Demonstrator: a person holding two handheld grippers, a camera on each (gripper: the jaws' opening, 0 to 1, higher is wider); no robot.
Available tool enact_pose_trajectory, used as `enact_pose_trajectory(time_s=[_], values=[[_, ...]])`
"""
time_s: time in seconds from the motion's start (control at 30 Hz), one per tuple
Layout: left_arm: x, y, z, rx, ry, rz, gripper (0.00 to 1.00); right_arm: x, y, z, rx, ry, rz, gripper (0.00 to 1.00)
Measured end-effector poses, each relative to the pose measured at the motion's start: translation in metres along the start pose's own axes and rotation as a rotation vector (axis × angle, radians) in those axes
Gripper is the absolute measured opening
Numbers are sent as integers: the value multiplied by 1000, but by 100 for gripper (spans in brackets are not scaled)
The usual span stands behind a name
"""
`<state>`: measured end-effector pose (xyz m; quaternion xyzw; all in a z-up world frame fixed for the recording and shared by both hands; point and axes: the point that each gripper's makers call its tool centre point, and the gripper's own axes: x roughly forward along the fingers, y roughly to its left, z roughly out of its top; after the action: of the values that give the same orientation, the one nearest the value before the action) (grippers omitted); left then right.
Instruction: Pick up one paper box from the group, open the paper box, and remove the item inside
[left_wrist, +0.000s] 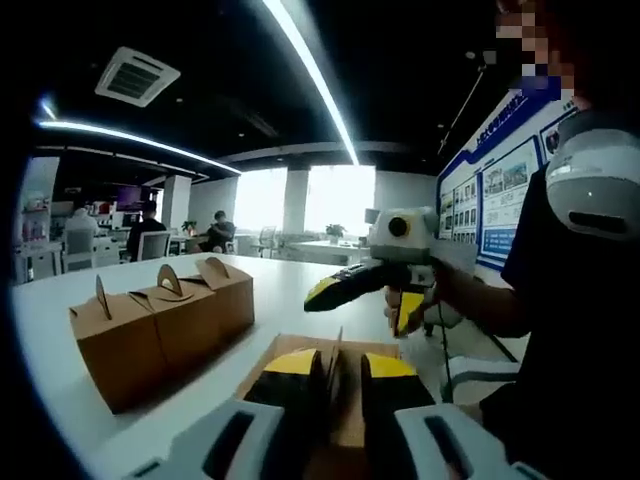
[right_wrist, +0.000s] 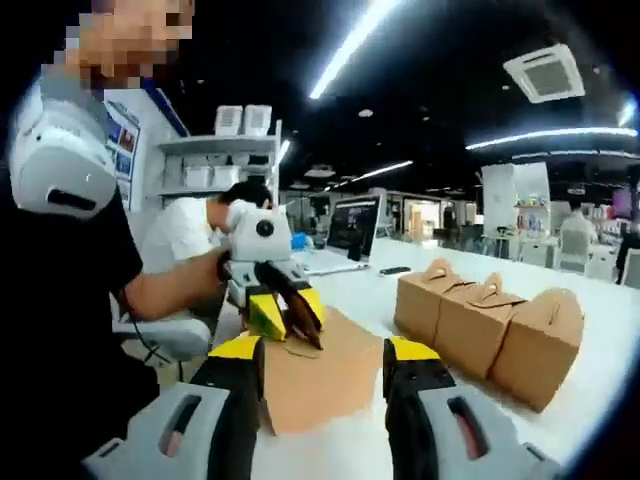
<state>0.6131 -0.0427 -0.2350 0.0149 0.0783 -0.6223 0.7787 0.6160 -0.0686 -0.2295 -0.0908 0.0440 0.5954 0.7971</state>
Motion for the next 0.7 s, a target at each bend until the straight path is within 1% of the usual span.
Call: enact_pose_trajectory(time_s=[0.07,0.13,0.27,0.3,0.33,0.37,0.4,0.43,0.53,0.63,0.7], values=[[0,0,0,-1,-2,-6,19,6,-1,4,8,-24,20,49],[0,-1,0,-2,-5,-12,20,9,-1,6,11,-32,36,49],[0,-1,1,-6,-21,-28,20,13,11,15,93,-75,154,50],[0,-2,2,-5,-30,-29,20,15,5,13,70,-58,128,50],[0,-2,2,-5,-34,-28,20,15,0,3,38,-1,104,49],[0,-2,2,-5,-39,-26,20,15,-3,-13,43,84,87,47],[1,-2,3,-2,-42,-23,21,17,-4,4,82,-3,93,45],[1,-2,3,-1,-43,-21,22,20,-6,6,65,-9,84,44],[1,-2,4,1,-52,-13,22,19,4,6,55,-1,88,43],[1,-1,5,-5,-69,-14,22,19,9,6,52,-4,118,42],[1,-1,6,-11,-77,-14,24,19,13,5,55,-3,143,43]])
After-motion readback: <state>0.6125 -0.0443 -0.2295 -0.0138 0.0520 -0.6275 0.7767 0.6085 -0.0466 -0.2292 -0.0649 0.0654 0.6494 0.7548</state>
